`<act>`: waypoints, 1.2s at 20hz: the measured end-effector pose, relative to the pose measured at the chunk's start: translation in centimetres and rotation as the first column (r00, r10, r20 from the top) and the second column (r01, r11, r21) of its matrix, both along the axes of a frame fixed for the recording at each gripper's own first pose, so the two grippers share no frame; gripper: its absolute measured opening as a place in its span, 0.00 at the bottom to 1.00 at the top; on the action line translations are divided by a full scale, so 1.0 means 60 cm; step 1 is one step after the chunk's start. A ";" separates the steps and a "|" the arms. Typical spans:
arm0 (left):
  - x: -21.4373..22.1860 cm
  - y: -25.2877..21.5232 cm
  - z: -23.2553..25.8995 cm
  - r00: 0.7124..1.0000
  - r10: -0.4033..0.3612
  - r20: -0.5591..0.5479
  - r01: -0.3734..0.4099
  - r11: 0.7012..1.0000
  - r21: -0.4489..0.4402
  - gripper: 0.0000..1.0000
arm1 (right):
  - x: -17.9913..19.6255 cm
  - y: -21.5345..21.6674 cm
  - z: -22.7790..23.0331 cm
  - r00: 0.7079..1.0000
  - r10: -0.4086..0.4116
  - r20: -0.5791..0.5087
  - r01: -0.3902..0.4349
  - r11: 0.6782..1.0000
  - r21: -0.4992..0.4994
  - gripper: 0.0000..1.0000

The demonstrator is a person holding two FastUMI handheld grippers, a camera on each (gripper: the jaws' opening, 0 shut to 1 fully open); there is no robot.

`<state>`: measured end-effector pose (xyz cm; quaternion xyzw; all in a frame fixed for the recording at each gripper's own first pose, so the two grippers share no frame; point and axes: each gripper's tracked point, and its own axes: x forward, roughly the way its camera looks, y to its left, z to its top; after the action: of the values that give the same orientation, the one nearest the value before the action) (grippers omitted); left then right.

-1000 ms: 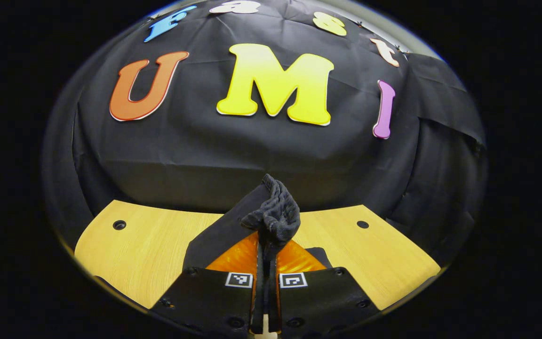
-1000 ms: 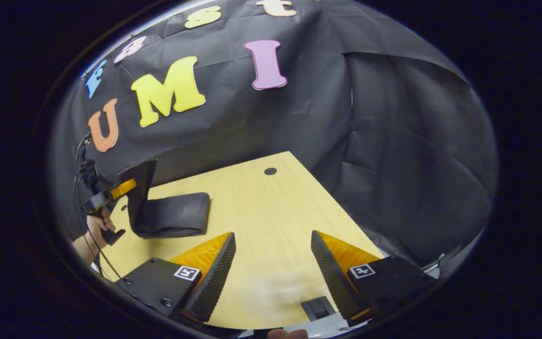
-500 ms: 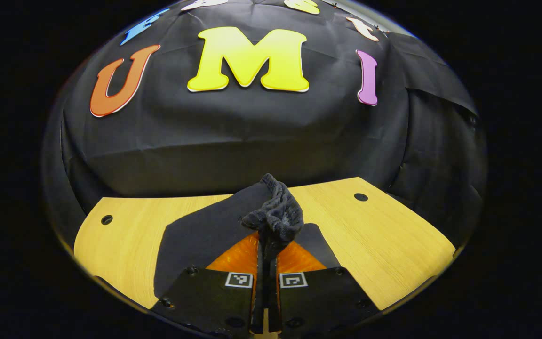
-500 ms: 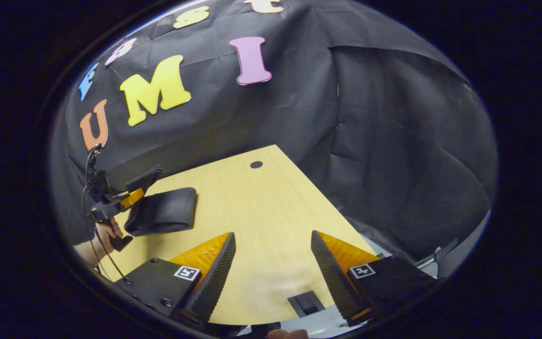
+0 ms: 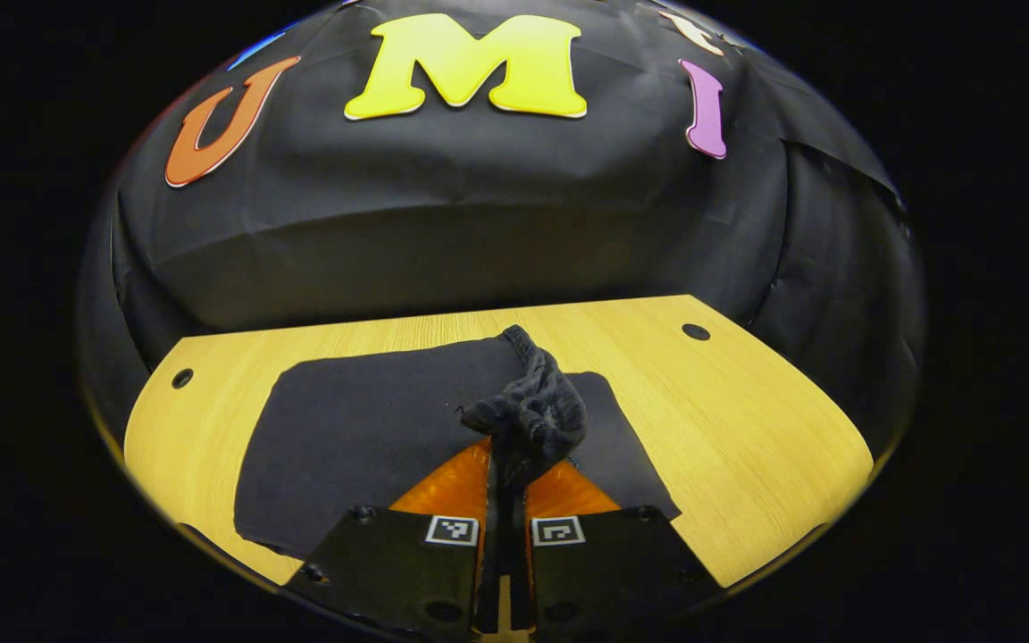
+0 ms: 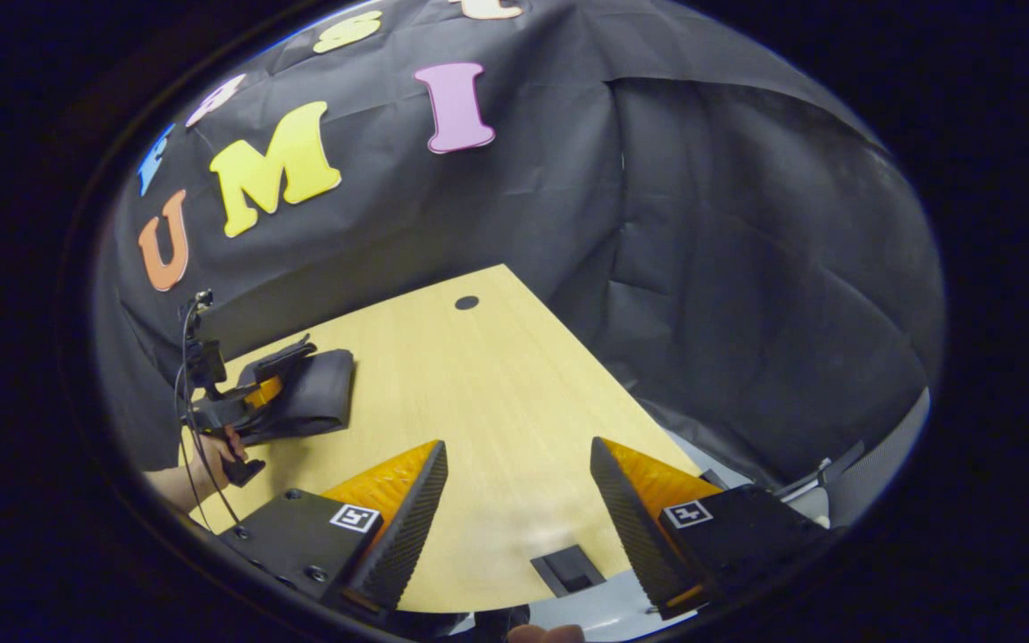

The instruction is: Grasp the waist and the cuffs of the jeans and fold them to make the two legs overlap; first hold the waist and fold one-third of the jeans toward the cuffs, then hold the cuffs and fold the remaining one-third in the same direction to finish folding.

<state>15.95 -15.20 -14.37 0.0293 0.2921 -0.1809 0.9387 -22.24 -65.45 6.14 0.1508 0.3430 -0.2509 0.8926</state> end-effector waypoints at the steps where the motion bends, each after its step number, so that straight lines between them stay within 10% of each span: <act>1: -0.001 -0.002 -0.007 1.000 0.000 -0.012 0.000 1.000 0.000 0.09 | 0.001 -0.002 -0.001 1.000 -0.001 -0.003 0.001 1.000 0.000 0.99; 11: -0.011 -0.010 -0.027 0.999 -0.011 -0.044 0.011 1.000 0.001 0.34 | 0.005 0.009 0.002 1.000 0.006 -0.005 -0.007 1.000 -0.004 0.99; 15: -0.021 -0.003 -0.015 0.998 0.007 -0.058 -0.009 1.000 -0.027 0.77 | 0.012 0.022 0.006 1.000 0.025 0.001 -0.025 1.000 -0.008 0.94; 24: -0.054 0.038 0.084 0.999 0.038 -0.015 -0.040 0.993 -0.109 0.80 | 0.067 0.084 0.033 0.991 0.121 0.053 -0.120 0.993 -0.017 0.99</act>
<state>12.72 -12.91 -9.35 -0.0290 0.2883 -0.1783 0.9404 -18.21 -60.40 8.13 0.1304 0.3256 -0.1946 0.9161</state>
